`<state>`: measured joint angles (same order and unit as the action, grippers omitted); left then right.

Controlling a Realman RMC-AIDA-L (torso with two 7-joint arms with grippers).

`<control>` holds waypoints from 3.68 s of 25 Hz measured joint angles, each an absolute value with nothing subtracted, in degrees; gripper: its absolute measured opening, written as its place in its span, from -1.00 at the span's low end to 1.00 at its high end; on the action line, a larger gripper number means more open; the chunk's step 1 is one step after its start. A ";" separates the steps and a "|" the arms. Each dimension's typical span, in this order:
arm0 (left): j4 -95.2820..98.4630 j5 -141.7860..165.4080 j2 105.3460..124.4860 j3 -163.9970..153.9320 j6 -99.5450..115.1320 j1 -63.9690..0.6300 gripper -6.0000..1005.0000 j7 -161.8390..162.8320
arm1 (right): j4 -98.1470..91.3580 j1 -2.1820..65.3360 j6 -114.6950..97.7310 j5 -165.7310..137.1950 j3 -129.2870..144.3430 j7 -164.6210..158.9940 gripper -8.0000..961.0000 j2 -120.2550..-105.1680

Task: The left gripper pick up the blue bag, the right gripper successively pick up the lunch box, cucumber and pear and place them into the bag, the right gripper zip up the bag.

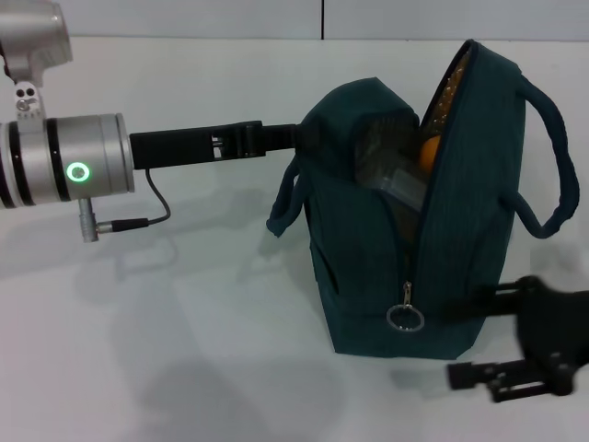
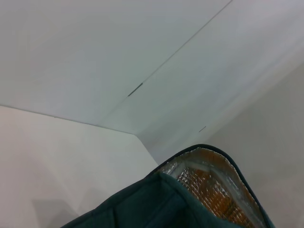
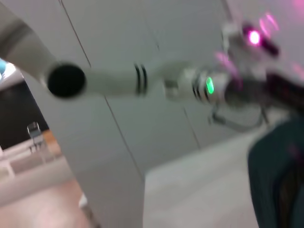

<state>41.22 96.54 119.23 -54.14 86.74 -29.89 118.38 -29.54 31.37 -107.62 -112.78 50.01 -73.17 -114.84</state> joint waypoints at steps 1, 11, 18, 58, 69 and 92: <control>41.22 96.53 119.23 -54.14 86.74 -29.88 -0.83 118.39 | -29.38 31.92 -105.83 -113.48 51.13 -73.90 0.44 -115.17; 40.60 96.48 119.27 -54.14 86.75 -29.68 -0.82 118.32 | -26.88 33.96 -97.96 -113.10 53.99 -75.30 0.44 -115.91; 40.51 96.49 119.27 -54.14 86.74 -29.83 -0.80 118.18 | -22.01 36.36 -96.14 -110.02 54.81 -72.08 0.44 -116.15; 40.02 94.39 119.33 -54.03 89.33 -29.27 -0.73 108.97 | -25.15 32.47 -101.37 -102.59 55.81 -73.20 -0.97 -115.06; 34.51 88.02 119.23 -52.71 91.96 -24.30 -0.05 87.83 | -25.93 32.88 -101.60 -101.68 55.81 -74.94 -0.97 -114.71; 16.80 90.02 119.94 -53.45 90.69 -20.27 0.11 63.48 | -29.16 34.72 -102.44 -93.04 55.92 -71.38 -0.97 -115.40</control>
